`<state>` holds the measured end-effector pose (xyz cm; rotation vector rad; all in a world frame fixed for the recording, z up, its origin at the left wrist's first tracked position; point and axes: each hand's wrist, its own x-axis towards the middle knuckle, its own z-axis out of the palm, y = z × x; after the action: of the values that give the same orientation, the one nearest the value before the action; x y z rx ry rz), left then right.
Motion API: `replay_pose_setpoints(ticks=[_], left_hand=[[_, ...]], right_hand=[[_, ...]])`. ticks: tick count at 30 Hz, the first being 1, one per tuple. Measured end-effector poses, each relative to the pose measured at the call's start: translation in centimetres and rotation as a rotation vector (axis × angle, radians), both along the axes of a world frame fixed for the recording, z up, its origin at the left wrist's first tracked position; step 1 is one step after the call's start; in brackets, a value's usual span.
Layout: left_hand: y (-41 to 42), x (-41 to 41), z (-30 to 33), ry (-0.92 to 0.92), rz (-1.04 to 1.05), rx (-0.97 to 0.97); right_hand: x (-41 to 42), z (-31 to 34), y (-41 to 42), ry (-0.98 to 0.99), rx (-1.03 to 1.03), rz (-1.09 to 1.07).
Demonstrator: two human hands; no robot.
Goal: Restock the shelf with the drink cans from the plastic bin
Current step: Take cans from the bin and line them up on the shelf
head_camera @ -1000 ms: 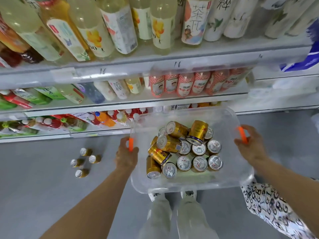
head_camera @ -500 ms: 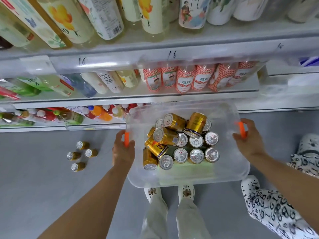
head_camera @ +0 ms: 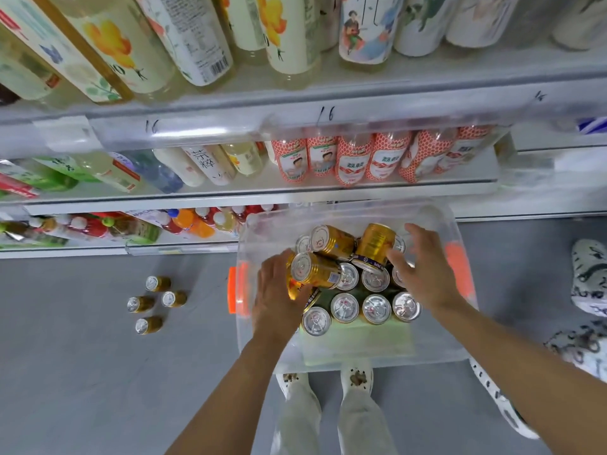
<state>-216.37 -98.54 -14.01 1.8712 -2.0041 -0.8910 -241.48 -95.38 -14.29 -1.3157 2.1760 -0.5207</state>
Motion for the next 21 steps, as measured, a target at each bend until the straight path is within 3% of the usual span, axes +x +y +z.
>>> replay_pose_setpoints(ticks=[3,8,14,18,21], left_hand=[[-1.2,-0.8,-1.9,0.031,0.013,0.258],[-3.7,-1.6,-4.5,-0.055,-0.143,0.359],[-6.0,-2.0,-5.4,-0.186,-0.305,0.319],[-5.3,-2.6,-4.7,-0.2,-0.204,0.335],[-3.7,-1.9,-3.0,-0.053,-0.041,0.359]], right_hand=[[0.6,-2.5,-2.3,-0.197,0.219,-0.273],[1.4,-4.7,-5.5,-0.353,0.4,-0.447],[2.8,-6.0,-6.6,-0.374,0.395,-0.474],[3.2,-4.9,-5.9,-0.379,0.323,-0.428],[3.4,-3.1,-4.4,-0.357,0.259,-0.382]])
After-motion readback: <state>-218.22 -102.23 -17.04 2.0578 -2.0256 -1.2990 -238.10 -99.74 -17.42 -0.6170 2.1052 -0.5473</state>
